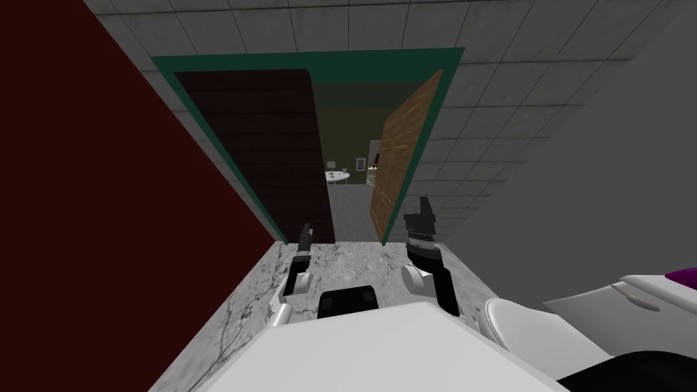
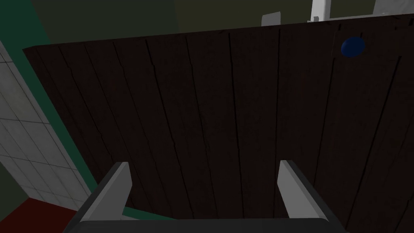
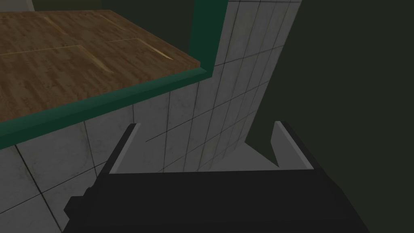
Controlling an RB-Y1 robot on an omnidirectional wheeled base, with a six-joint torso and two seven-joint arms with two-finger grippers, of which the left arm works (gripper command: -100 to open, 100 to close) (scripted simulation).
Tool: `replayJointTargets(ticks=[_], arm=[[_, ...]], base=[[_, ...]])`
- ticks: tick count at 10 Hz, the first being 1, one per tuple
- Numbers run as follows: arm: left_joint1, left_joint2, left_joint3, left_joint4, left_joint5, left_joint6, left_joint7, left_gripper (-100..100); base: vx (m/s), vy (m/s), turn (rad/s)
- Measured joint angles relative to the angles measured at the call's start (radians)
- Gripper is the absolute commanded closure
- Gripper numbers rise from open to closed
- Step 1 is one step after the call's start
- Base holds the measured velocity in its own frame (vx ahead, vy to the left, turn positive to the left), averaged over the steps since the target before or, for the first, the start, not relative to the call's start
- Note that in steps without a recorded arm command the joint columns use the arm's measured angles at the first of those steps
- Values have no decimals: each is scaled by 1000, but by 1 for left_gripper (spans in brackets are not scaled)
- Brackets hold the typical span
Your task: Push the door open
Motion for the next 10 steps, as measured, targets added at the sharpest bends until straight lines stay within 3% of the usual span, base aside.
replayJointTargets(ticks=[6, 10], arm=[[-65, -3, 0, 158, 8, -18, 7, -100], [-92, -9, -3, 231, 11, -22, 10, -100]], base=[[79, 34, -25], [70, 35, -21]])
